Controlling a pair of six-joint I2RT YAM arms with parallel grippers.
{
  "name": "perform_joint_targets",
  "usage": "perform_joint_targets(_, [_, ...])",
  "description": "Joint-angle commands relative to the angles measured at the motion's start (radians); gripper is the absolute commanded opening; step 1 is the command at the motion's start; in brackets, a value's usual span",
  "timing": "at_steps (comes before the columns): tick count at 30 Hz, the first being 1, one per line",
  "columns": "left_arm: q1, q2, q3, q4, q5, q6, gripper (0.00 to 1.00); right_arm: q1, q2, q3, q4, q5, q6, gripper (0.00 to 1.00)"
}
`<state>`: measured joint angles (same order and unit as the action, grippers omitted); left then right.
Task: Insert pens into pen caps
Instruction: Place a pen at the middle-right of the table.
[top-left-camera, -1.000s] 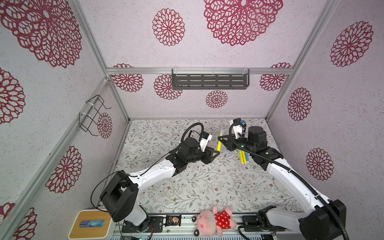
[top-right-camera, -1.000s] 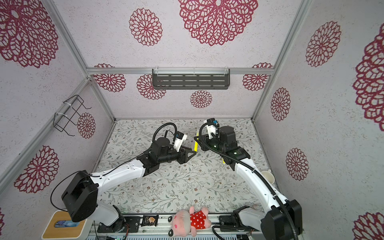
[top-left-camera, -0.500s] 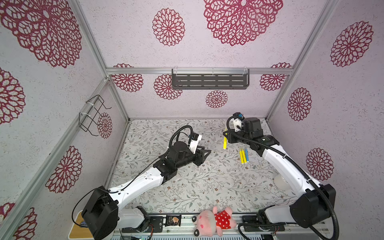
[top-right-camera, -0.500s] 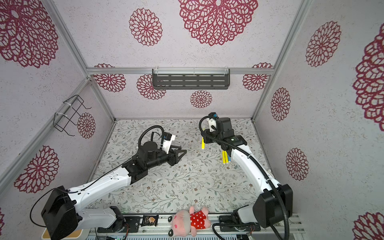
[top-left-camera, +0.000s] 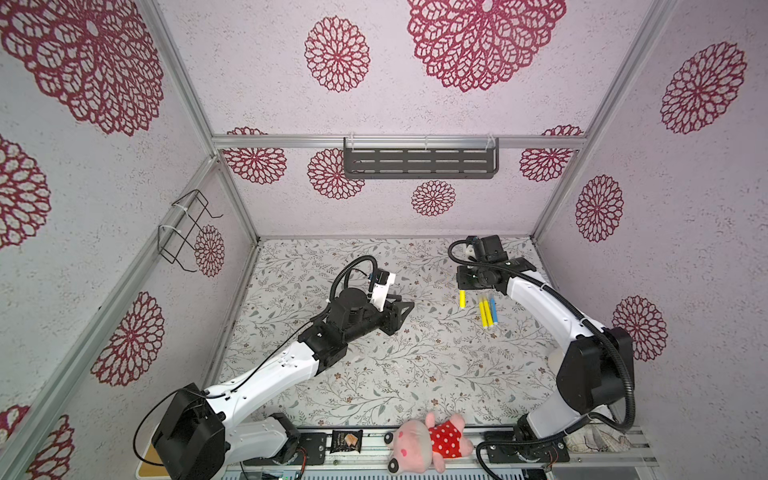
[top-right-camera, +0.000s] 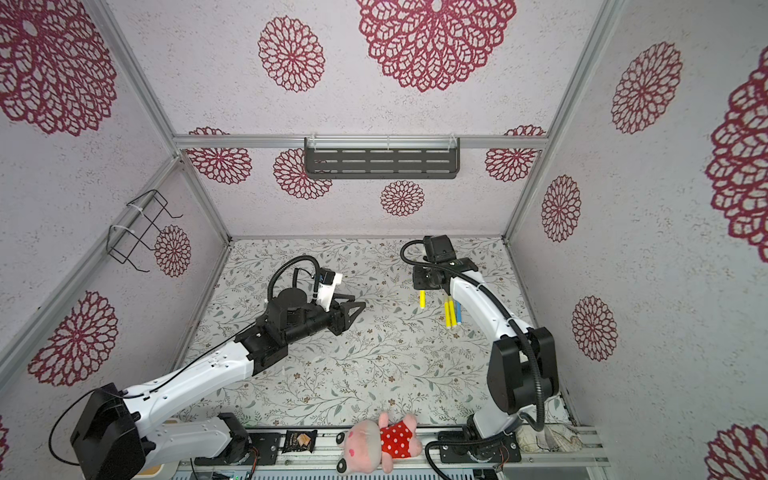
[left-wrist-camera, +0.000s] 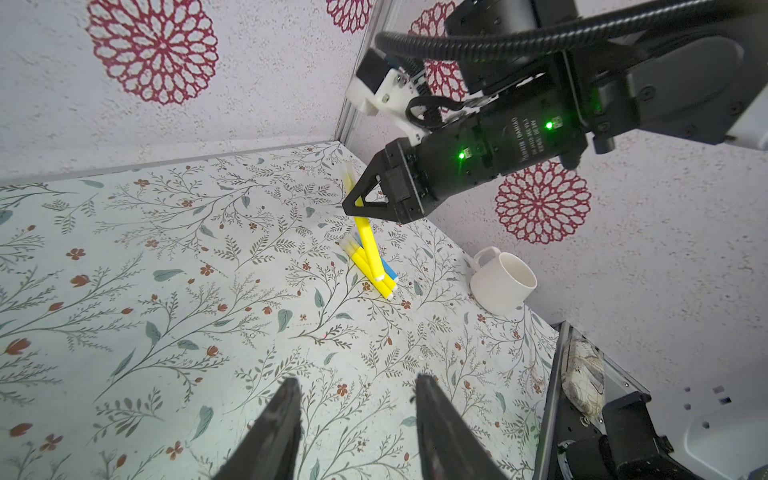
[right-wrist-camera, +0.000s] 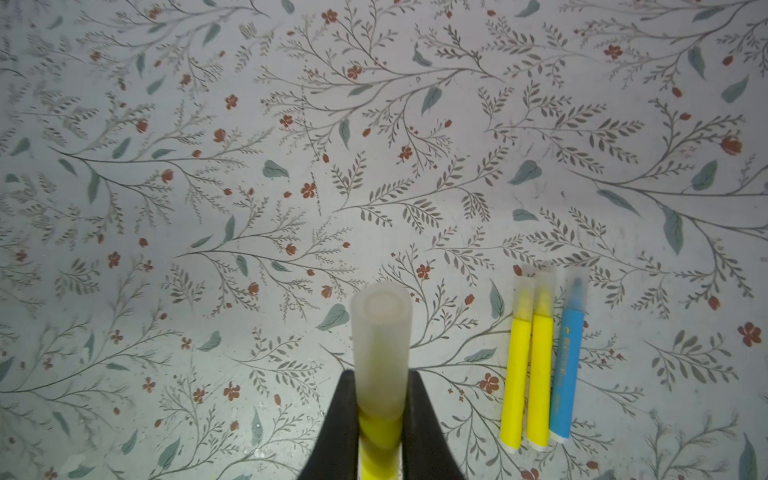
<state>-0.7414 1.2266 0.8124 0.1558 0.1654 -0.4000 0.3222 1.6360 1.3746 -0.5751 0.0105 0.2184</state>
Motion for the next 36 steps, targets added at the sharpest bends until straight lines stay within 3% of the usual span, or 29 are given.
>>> perform_joint_targets(1, [0.01, -0.03, -0.012, 0.005, -0.015, 0.01, 0.47, -0.012, 0.026, 0.015, -0.028, 0.061, -0.016, 0.01])
perform_joint_targets(17, [0.011, -0.035, -0.015, -0.004, -0.019, 0.006, 0.47, -0.017, 0.255, 0.034, -0.093, 0.175, 0.006, 0.0])
perform_joint_targets(36, [0.013, -0.049, -0.016, -0.012, -0.02, 0.006, 0.47, -0.029, 0.351, 0.061, -0.115, 0.276, 0.002, 0.01])
